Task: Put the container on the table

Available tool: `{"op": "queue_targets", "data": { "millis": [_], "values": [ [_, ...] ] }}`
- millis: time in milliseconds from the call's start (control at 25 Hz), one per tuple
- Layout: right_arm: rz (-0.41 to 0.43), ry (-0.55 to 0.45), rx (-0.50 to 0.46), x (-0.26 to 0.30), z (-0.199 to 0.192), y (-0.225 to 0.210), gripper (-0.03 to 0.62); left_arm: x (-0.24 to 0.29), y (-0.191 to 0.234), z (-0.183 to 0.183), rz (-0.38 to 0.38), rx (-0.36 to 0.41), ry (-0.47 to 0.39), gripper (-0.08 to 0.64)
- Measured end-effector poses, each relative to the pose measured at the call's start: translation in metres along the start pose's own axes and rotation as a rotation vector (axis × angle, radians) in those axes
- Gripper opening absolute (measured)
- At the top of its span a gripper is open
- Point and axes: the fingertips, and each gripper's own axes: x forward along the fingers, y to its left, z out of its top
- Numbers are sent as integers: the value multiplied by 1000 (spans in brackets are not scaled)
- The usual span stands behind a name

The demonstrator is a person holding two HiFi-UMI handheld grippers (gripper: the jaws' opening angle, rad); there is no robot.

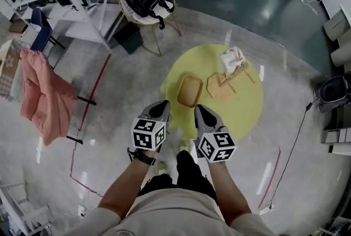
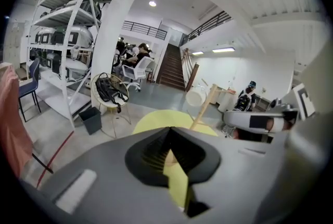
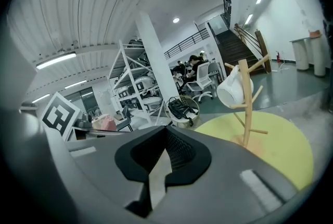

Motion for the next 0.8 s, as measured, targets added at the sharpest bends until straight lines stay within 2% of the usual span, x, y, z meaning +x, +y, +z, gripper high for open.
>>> {"op": "queue_targets", "data": {
  "millis": [320, 800],
  "values": [
    [-6, -82, -49, -28, 42, 41, 11, -59, -24, 48, -56, 68, -111, 6],
    [-11, -185, -114, -70, 77, 85, 11, -124, -56, 77, -108, 174, -246, 6]
  ]
}}
